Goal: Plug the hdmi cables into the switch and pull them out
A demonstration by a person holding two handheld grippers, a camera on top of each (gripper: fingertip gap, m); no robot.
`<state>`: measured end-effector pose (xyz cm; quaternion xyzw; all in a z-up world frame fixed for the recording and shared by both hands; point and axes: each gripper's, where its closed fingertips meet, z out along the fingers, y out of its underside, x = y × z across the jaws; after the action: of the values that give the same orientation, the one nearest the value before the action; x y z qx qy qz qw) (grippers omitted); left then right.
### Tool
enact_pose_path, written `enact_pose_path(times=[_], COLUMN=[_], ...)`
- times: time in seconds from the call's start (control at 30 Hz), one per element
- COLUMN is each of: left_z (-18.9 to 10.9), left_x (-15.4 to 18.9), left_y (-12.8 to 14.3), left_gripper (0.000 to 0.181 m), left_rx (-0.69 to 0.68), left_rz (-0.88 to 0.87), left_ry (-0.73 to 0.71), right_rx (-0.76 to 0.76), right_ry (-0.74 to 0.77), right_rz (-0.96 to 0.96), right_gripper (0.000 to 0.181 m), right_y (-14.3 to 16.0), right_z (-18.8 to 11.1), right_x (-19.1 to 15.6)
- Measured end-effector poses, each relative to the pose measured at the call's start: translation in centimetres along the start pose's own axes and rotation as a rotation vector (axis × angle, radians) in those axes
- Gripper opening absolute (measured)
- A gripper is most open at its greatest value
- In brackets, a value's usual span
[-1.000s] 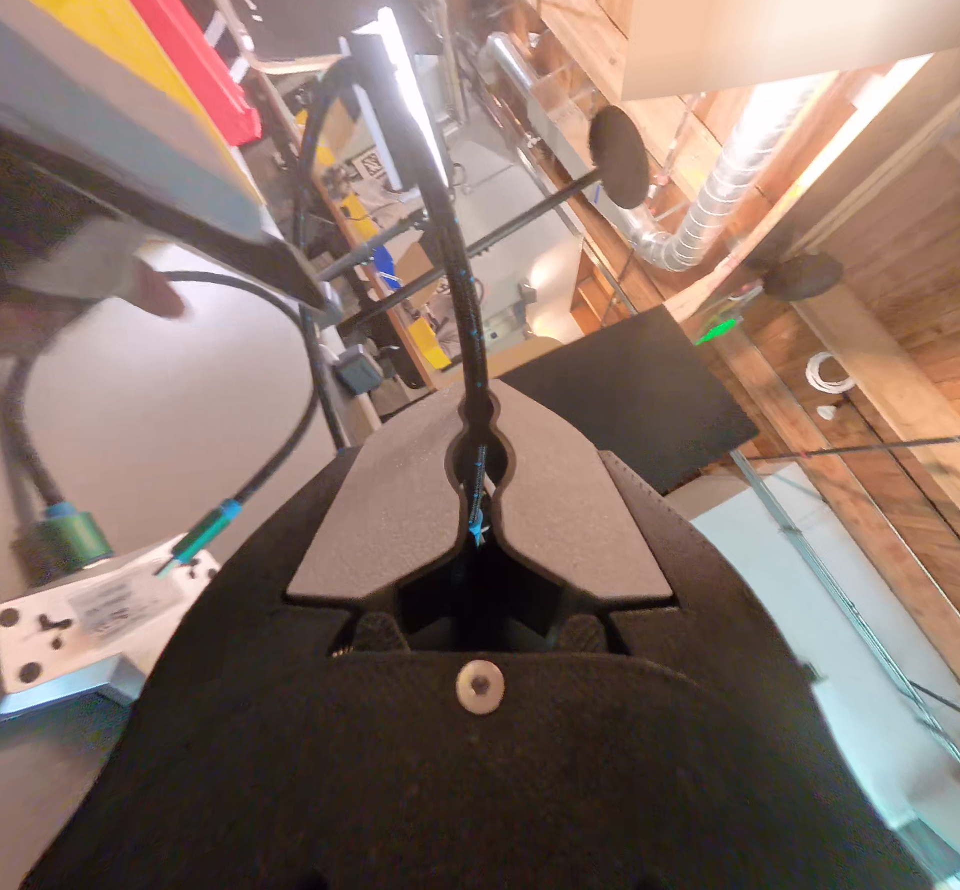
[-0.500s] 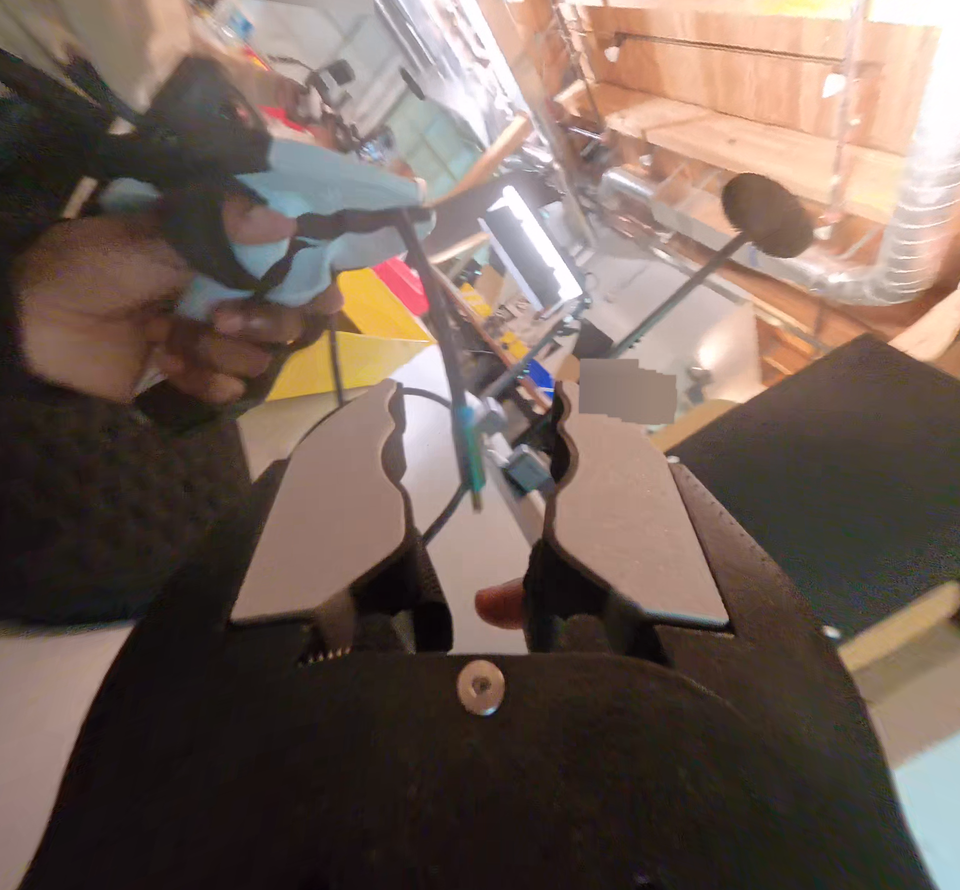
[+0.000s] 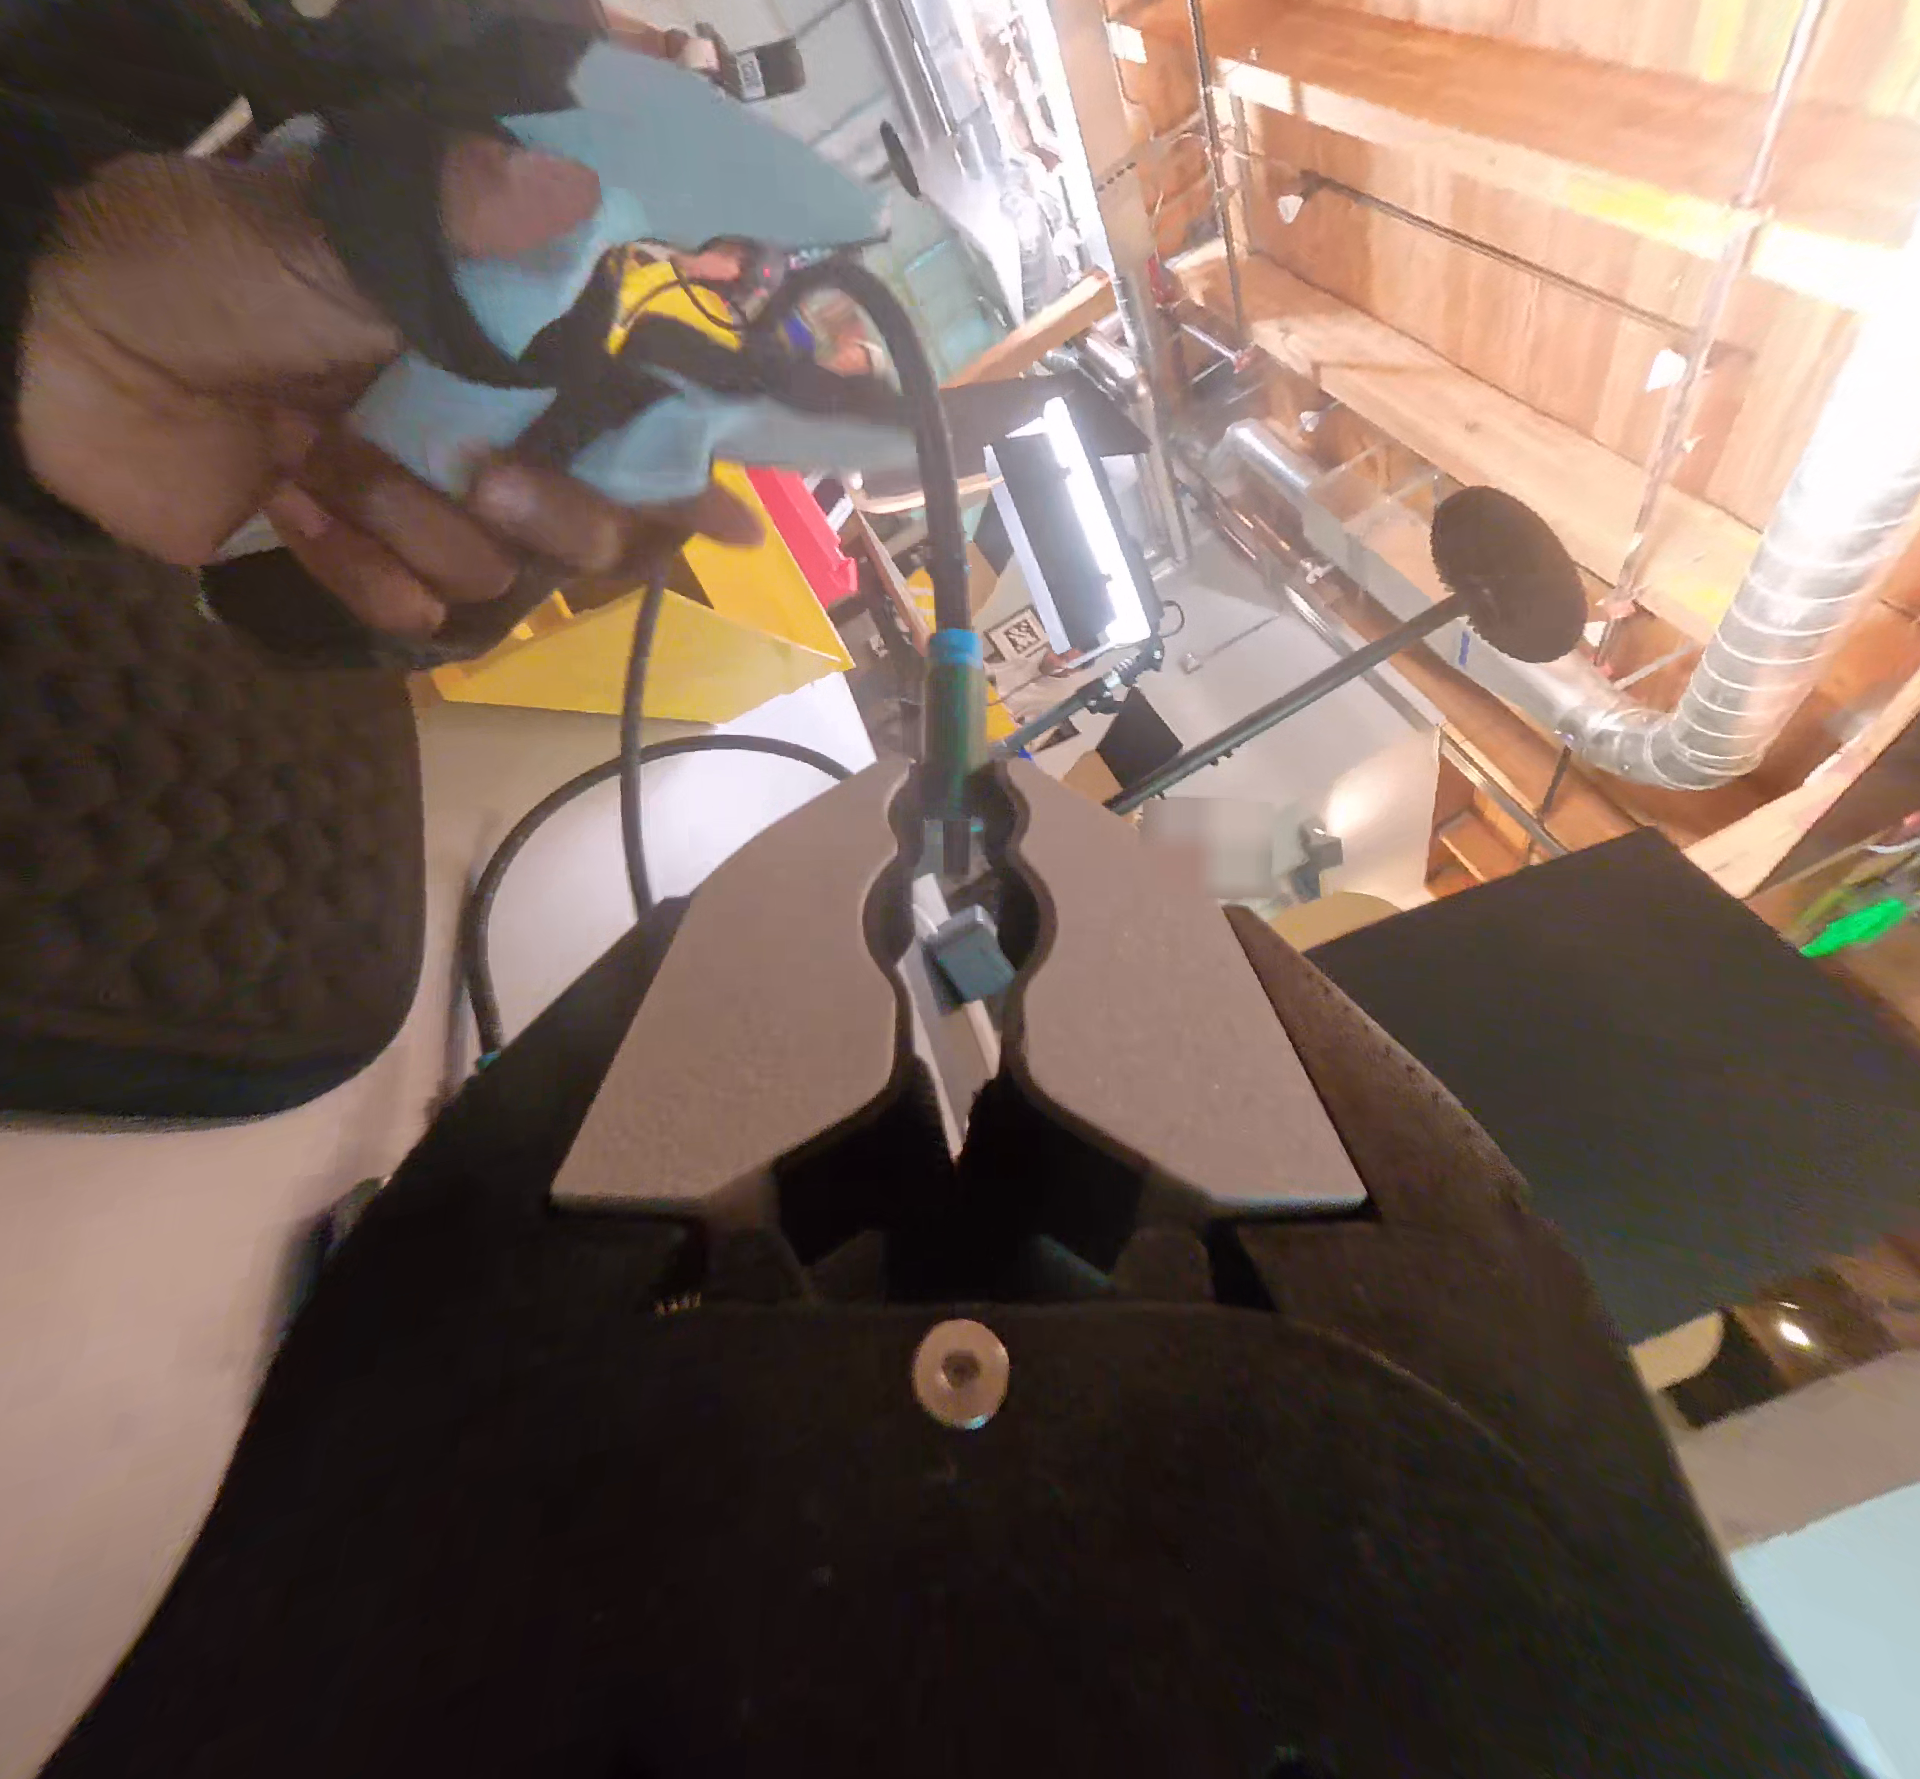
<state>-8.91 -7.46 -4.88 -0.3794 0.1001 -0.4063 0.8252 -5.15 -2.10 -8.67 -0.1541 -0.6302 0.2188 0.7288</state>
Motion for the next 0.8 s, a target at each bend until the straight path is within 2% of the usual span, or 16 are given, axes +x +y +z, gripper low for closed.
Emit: enact_pose_path(times=[0.03,0.13,0.2,0.37,0.47,0.8], left_z=[0.2,1.2,1.8,1.8,1.5,1.3], left_x=[-0.4,-0.5,-0.2,0.2,0.2,-0.3], left_y=[1.2,4.7,5.6,5.6,5.7,6.8], left_gripper=[0.048,0.049,0.041,0.026,0.027,0.025], left_rx=[-0.071,-0.245,-0.287,-0.305,-0.334,-0.477], left_rz=[0.015,0.016,-0.002,-0.093,-0.106,-0.113], left_ry=[-0.028,-0.034,-0.008,0.064,0.071,0.010], right_rx=[-0.008,-0.023,-0.008,0.052,0.077,0.008], right_ry=[0.014,0.014,-0.015,-0.091,-0.134,-0.155], right_rz=[-0.022,-0.099,-0.164,-0.146,-0.122,-0.412], right_gripper=[0.011,0.011,0.011,0.011,0.011,0.011], right_y=[-0.2,-1.0,-1.6,-2.2,-2.3,-1.7], right_z=[0.1,0.7,1.1,1.0,0.8,1.0], right_x=[0.1,-0.4,-1.2,-1.8,-1.9,-2.5])
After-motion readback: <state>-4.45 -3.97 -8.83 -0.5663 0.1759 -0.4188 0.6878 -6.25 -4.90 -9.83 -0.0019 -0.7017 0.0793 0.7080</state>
